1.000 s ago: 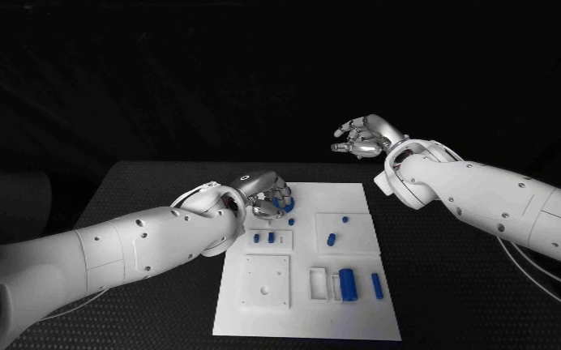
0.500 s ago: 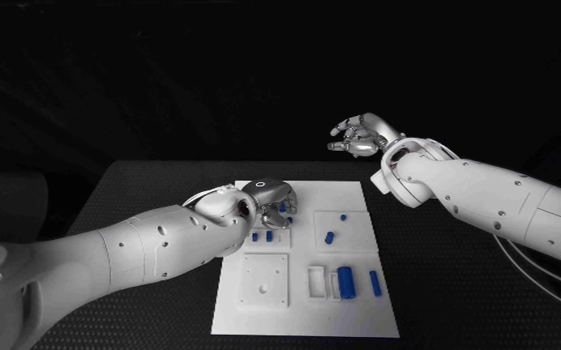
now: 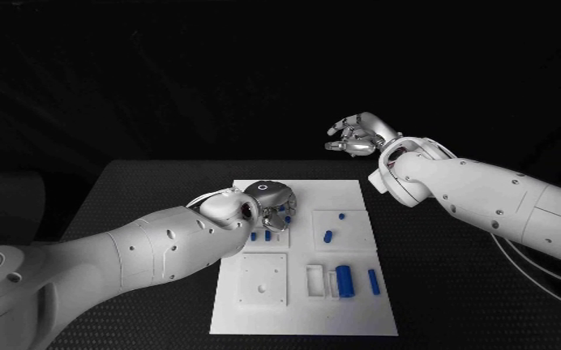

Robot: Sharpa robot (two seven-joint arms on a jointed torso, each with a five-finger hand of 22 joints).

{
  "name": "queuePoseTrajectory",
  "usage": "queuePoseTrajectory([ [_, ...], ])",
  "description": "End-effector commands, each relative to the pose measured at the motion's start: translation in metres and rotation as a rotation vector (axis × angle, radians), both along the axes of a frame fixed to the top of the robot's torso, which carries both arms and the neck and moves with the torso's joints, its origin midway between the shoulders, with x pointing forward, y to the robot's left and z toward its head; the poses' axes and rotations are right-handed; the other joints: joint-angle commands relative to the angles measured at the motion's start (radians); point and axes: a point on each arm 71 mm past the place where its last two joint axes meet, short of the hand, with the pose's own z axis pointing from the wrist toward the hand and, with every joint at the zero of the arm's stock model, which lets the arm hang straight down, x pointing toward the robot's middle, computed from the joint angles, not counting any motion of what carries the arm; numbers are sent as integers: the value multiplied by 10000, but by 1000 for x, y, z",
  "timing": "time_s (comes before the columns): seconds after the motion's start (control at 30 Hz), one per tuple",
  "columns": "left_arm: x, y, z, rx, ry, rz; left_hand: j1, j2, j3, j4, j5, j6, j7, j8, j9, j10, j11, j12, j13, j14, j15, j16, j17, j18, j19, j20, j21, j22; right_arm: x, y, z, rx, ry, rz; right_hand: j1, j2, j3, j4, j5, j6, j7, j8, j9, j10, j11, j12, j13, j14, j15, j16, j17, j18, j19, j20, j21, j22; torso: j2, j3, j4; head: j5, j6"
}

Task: Assemble the parts on the task board

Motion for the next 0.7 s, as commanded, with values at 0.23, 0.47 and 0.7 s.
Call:
queuePoseTrajectory([
  [0.23,3,-3,-1,259,-124,7,37,25,13,113,56,-56,30,-64,-35,-35,4,-84,-62,53,72,45,-3,311,104,23,-31,184,-1,4,0,-67,-31,218,-39,30,-20,-3,49,-29,69,-42,-17,-85,-17,70,-22,-64,-21,65,-12,126,-55,11,-42,201,-4,0,1,-8,-62],
  [0.47,6,-2,-3,422,-28,107,12,135,7,187,29,-13,79,-65,-68,192,-29,-86,-105,123,42,100,16,341,161,10,3,197,-1,4,0,-67,-33,229,-37,33,-19,-3,56,-28,69,-40,-18,-86,-17,75,-27,-64,-21,67,-14,126,-54,11,-41,201,-9,2,8,-21,-82],
  [0.7,6,-4,-8,518,105,135,25,223,-32,203,1,106,41,-27,-95,587,-133,-19,-107,253,-59,270,88,360,271,-59,104,216,-1,5,0,-64,-26,253,-38,38,-19,0,60,-26,68,-38,-19,-86,-17,79,-31,-63,-21,70,-16,126,-52,11,-40,201,-15,-2,0,-22,-109],
])
